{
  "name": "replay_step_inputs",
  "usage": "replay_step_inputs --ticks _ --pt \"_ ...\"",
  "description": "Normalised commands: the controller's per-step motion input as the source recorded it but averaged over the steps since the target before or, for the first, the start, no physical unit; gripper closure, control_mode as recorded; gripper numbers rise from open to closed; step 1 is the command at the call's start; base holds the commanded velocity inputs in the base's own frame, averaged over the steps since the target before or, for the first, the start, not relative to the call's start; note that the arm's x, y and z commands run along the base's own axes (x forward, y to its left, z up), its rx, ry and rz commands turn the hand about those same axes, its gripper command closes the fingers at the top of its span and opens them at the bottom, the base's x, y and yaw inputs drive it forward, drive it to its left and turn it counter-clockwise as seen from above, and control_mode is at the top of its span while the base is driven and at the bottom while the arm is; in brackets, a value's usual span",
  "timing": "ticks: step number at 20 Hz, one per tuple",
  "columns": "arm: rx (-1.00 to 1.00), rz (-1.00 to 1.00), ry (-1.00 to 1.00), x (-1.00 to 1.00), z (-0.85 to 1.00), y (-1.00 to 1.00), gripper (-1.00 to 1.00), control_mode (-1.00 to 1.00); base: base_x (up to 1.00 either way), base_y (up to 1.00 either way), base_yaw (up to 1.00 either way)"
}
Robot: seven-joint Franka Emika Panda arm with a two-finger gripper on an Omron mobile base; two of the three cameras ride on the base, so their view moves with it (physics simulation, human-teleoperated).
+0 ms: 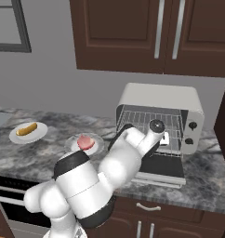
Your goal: Open the toaster oven door. Place the hotdog bun on the top rack in the toaster oven and place the steak on the bottom rack.
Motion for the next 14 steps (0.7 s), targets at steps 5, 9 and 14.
replay_step_inputs --ticks 5,9,14 --pt "-0.09 0.0 0.27 -0.57 -0.61 -0.02 -1.0 -1.0 0.0 0.0 0.0" --pt "-0.07 0.0 0.23 -0.65 -0.6 -0.06 -1.0 -1.0 0.0 0.0 0.0" --pt "-0.05 0.0 0.2 -0.68 -0.63 -0.08 -1.0 -1.0 0.0 0.0 0.0"
